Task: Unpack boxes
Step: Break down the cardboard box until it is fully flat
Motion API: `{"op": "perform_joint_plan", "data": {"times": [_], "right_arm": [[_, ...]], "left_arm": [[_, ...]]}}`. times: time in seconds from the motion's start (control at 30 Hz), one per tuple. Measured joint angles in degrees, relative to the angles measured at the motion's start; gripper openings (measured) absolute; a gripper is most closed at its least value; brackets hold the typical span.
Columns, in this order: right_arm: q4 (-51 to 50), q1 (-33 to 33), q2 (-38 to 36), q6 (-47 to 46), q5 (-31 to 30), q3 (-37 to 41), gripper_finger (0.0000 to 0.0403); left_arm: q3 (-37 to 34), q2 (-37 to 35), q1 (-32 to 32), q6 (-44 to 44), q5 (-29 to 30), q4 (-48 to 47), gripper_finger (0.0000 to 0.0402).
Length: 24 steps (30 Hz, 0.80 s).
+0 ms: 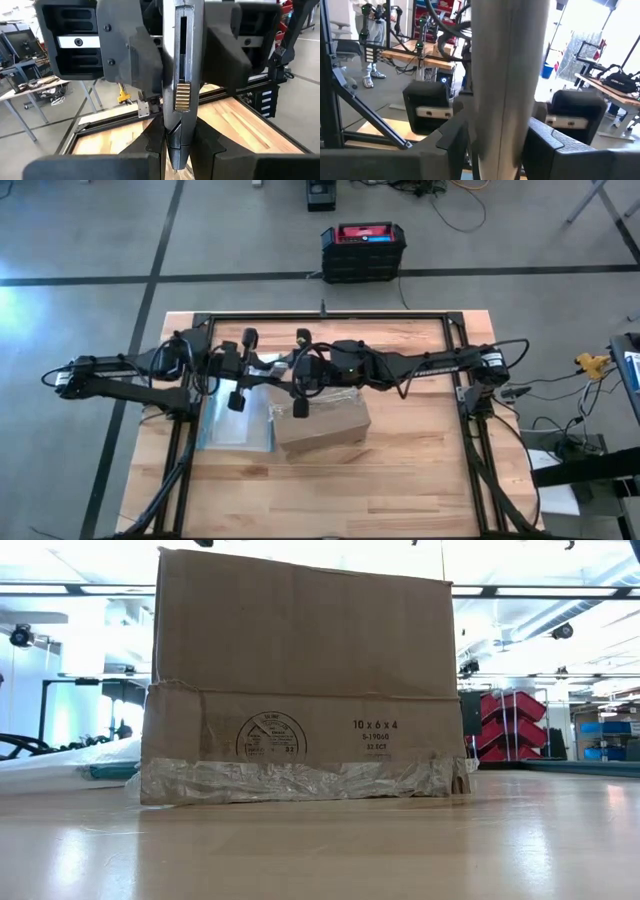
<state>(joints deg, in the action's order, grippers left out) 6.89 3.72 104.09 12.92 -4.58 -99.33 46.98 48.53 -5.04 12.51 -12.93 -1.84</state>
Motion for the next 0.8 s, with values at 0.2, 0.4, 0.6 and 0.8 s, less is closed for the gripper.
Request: {"op": "perform_joint_plan", "data": {"times": [0.2,0.4,0.6,0.8], "right_arm": [[-1.7,-0.1,0.0,-0.3,0.0,0.0,0.0106],[-1.9,-0.4,0.0,-0.3,-0.4,0.0,0.0074],[-2.4,-0.9,0.0,-0.4,-0.3,0.0,0.0072],[-3.1,-1.0,0.0,-0.5,-2.8,0.0,0.0103]], "left_arm": [[0.0,-0.3,0.0,0.0,0.0,0.8,0.0037],[0.0,-0.6,0.0,-0.2,0.1,0.5,0.0037],[0.0,-0.8,0.0,-0.4,0.4,0.3,0.0037],[0.0,-1.1,0.0,-0.4,0.9,0.4,0.0037]]}}
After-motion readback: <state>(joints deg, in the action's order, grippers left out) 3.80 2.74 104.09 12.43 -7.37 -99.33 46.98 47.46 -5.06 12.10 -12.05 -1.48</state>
